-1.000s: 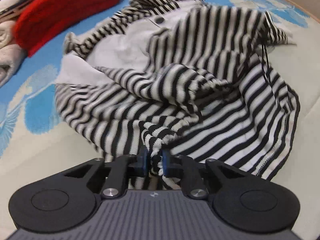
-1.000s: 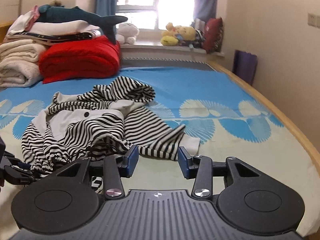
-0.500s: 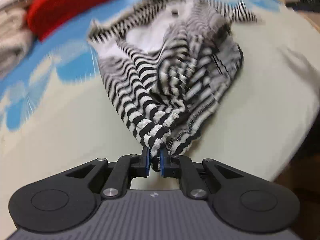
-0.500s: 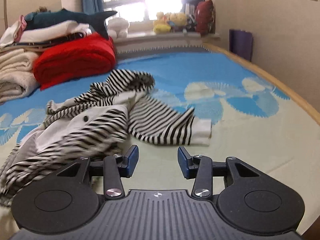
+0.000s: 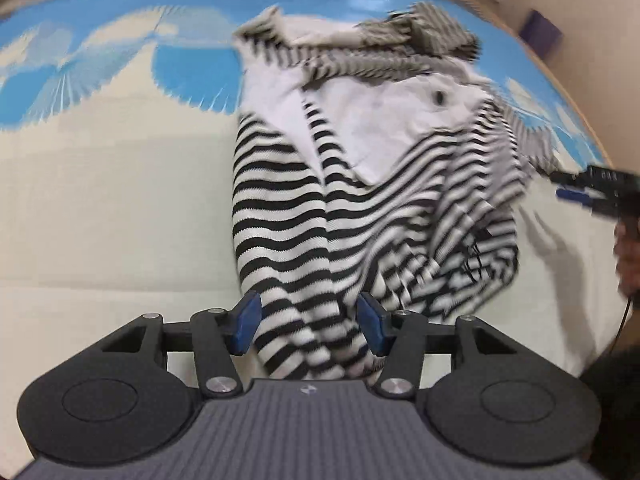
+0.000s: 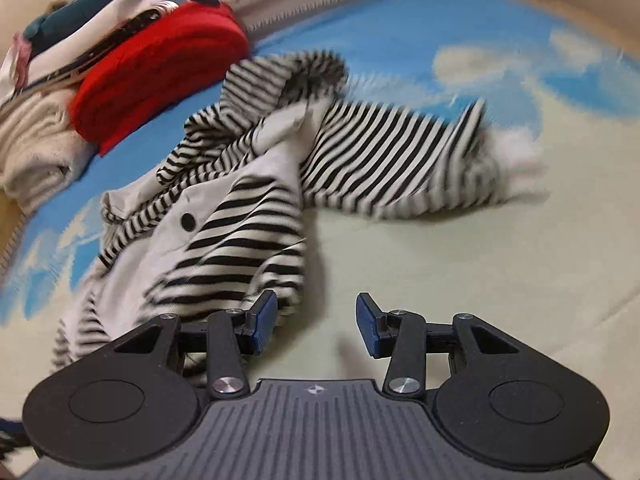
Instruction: Fold small clothes
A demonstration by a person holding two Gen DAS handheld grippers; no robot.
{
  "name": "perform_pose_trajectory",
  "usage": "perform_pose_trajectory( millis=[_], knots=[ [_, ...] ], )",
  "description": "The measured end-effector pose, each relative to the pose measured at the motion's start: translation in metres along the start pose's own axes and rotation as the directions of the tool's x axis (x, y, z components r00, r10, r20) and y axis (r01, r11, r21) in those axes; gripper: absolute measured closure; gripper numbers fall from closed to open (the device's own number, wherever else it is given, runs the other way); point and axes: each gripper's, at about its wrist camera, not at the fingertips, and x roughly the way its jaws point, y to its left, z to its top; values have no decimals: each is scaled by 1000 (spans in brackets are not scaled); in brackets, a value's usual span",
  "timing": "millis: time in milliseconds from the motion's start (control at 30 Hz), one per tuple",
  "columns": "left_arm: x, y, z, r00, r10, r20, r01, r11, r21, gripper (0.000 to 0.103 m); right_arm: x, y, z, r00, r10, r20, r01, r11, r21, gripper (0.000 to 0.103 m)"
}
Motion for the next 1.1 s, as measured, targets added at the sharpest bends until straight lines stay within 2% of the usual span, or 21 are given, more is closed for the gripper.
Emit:
perform_pose_trajectory(
  millis=[100,167,233,267,300,333,367,400,500,567,633,700,733,767,833,867,900,933,967,1033,1100],
  knots=[
    [26,-1,8,995,50,-88,-55,997,-48,41,31,-2,5,998,44,-37,-40,995,92,50],
    [37,-1,6,981,115,-153,-125,991,-56,41,46,-4,7,998,46,-54,-39,990,135,50],
    [42,-1,7,974,146,-174,-160,985,-66,41,59,-1,8,997,44,-69,-33,988,151,50],
    [44,-2,8,973,142,-181,-157,985,-68,44,64,1,8,996,42,-80,-30,989,146,55],
    [45,-4,10,973,142,-183,-155,986,-64,54,68,4,7,995,42,-89,-30,991,132,73],
    [45,-8,12,973,147,-180,-159,986,-52,62,70,6,6,995,35,-96,-23,992,124,82],
    [45,-11,13,973,156,-172,-164,986,-32,83,67,7,6,996,24,-91,-13,992,122,87],
    [44,-16,13,974,160,-158,-164,986,-15,97,61,7,8,997,11,-77,-2,993,116,90],
    [32,-32,17,990,120,-69,-120,993,6,98,5,4,29,996,28,85,-38,993,112,93],
    [11,-45,19,999,43,27,-43,999,9,99,-59,5,42,967,69,244,-84,995,54,94],
    [-13,-61,17,991,-53,124,50,998,32,99,-131,6,44,917,116,381,-109,993,-39,94],
    [-30,-73,10,982,-103,157,92,993,76,99,-181,15,29,889,103,446,-13,980,-200,94],
    [-33,-76,4,985,-100,143,88,992,90,99,-190,21,16,894,63,444,72,957,-280,94],
    [-31,-76,-2,991,-83,104,73,993,95,99,-189,24,5,917,12,398,136,930,-342,93],
    [-18,-67,-16,1000,23,-18,-21,993,113,99,-159,16,-16,984,-67,166,131,901,-414,90],
    [-9,-64,-24,990,115,-76,-102,982,162,98,-143,5,-27,994,-86,74,108,910,-400,85],
    [-1,-60,-31,974,196,-117,-169,963,209,98,-127,-8,-36,992,-129,-16,114,923,-368,80],
    [4,-56,-35,963,227,-145,-192,957,219,98,-117,-16,-40,983,-170,-65,139,930,-341,78],
    [6,-51,-36,963,212,-165,-178,963,202,96,-113,-23,-40,981,-175,-80,142,939,-315,73],
    [4,-47,-34,972,167,-163,-139,976,168,81,-110,-34,-36,984,-173,-51,154,951,-267,58],
    [1,-46,-30,981,136,-139,-119,984,129,52,-103,-43,-30,985,-168,-31,157,964,-212,52]
  ],
)
